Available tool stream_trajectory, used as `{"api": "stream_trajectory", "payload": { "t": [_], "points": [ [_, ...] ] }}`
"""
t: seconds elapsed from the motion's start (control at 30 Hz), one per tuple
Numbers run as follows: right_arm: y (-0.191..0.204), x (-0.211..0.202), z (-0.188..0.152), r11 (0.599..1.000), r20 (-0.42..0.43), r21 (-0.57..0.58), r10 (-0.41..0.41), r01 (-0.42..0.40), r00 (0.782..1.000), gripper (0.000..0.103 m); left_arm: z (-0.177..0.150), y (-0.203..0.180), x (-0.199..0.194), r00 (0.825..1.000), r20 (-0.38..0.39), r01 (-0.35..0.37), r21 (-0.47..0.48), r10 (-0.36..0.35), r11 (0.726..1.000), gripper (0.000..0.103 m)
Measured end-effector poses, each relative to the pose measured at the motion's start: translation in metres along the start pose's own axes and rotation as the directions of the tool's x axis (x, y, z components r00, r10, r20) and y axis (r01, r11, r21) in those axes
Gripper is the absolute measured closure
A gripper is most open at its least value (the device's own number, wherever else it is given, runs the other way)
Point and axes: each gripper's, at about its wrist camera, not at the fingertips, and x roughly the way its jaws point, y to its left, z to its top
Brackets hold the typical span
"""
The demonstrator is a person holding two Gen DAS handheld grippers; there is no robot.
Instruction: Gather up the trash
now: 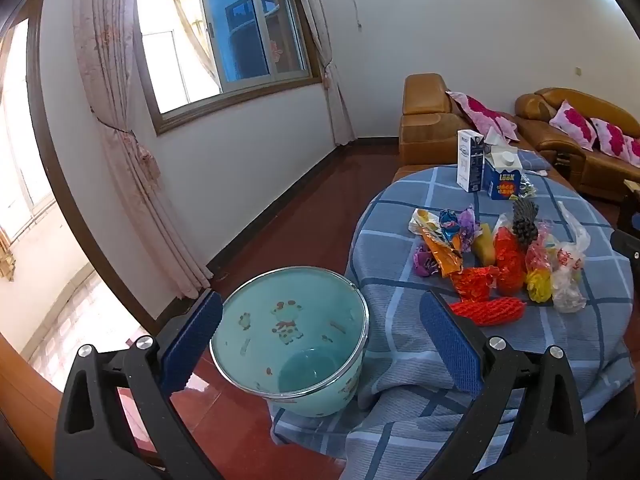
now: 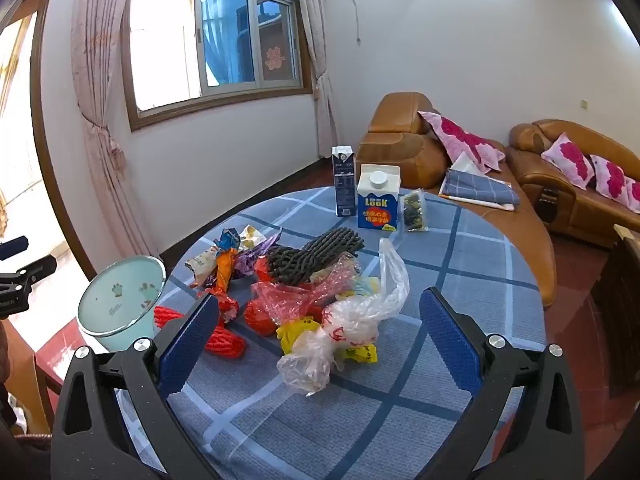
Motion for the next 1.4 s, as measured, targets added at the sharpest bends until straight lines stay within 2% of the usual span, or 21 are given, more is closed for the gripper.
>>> {"api": "stream_trajectory", "payload": {
  "t": [1.4],
  "points": [
    [0.012,-0.007,0.003,1.0,0.012,-0.023,0.006,-0.006,1.0,0.005,0.002,0.003,-0.01,1.0,0.026,-0.017,-0.015,0.017,1.0,0.006]
  ]
}}
